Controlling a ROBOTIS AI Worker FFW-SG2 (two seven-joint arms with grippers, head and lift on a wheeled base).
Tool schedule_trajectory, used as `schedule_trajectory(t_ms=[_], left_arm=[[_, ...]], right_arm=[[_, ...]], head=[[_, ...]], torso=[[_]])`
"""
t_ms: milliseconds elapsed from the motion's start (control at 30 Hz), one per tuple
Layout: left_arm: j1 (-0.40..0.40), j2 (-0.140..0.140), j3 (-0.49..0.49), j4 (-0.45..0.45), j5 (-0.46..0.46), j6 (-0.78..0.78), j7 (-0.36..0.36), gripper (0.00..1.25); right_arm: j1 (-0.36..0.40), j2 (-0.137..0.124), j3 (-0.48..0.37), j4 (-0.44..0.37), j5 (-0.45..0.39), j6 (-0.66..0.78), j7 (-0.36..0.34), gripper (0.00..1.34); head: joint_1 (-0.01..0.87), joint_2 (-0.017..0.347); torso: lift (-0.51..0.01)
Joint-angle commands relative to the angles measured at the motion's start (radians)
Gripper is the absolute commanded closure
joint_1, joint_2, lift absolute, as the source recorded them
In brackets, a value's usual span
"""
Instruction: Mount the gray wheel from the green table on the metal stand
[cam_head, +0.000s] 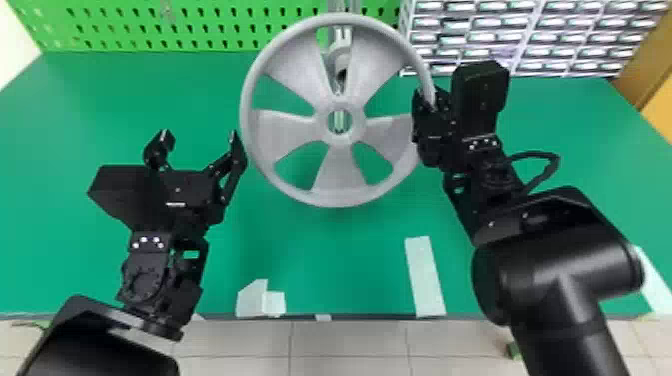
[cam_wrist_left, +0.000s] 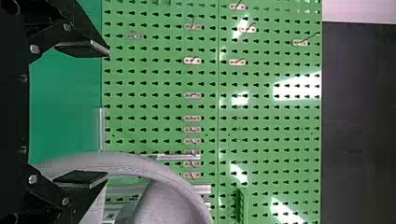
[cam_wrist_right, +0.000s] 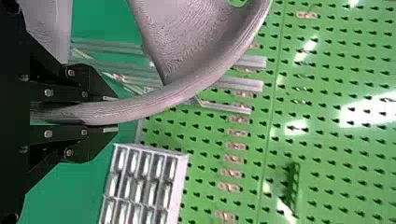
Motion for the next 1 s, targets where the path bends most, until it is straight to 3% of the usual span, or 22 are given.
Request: schedule_trajectory(t_ms=[0, 633, 967], left_arm=[[-0.003, 0.000, -0.001, 0.017, 0.006, -0.010, -0.007, 0.33], [-0.027, 0.000, -0.001, 0.094, 0.019, -0.054, -0.084, 0.33], [-0.072, 0.000, -0.020, 0.169, 0.086, -0.086, -0.139, 0.33]], right_arm=[[0.017, -0.005, 0.010, 0.025, -0.008, -0.091, -0.038, 1.19], [0.054, -0.009, 0.045, 0.112, -0.027, -0.347, -0.202, 1.19], [0.052, -0.011, 0.080, 0.148, -0.033, -0.428, -0.287, 1.19]], head=[[0.867, 0.052], [0.867, 0.052], [0.867, 0.052]], torso=[[-0.100], [-0.100], [-0.100]])
